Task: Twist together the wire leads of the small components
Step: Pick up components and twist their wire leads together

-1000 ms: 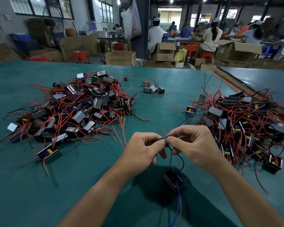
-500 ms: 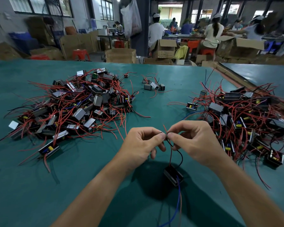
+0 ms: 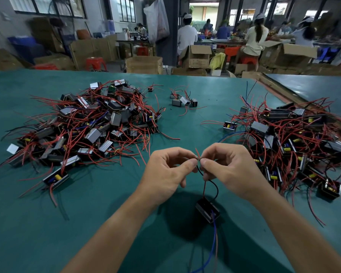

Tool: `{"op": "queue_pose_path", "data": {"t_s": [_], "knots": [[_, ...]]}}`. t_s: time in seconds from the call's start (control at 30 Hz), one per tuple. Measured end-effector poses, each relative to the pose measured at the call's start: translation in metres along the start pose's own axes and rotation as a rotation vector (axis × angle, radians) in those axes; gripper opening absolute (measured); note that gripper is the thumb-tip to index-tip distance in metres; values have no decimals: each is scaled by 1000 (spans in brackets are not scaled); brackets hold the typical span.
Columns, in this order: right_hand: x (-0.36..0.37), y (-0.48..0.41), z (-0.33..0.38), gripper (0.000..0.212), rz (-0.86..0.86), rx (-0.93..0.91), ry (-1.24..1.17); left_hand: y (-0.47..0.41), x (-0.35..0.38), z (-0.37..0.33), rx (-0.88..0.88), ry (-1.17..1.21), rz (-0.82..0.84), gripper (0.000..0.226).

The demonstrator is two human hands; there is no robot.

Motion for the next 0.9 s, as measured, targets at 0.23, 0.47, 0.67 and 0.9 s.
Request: {"op": "queue_pose_path", "data": {"t_s": [0.23, 0.47, 0.67, 0.9], "knots": [[-3, 3, 1, 14, 55, -10, 49, 2, -1, 2, -4, -93, -19, 12], [-5, 3, 2, 4, 73, -73, 65, 2, 0, 2, -86, -2, -5, 9], [-9, 3, 1, 10, 171, -69, 77, 3, -5, -1, -157, 23, 101, 15], [-9, 5, 4, 8, 226, -71, 35, 4, -4, -4, -158, 11, 183, 15]]}}
Point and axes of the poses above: each hand's wrist, its own y-axis away from the middle knuckle, its own x-axis out of the palm, z = x × y, the point moved 2 cm from there along -y, towards the middle knuckle, and after that the axes turned 15 degrees about x, right-handed, at the moved point
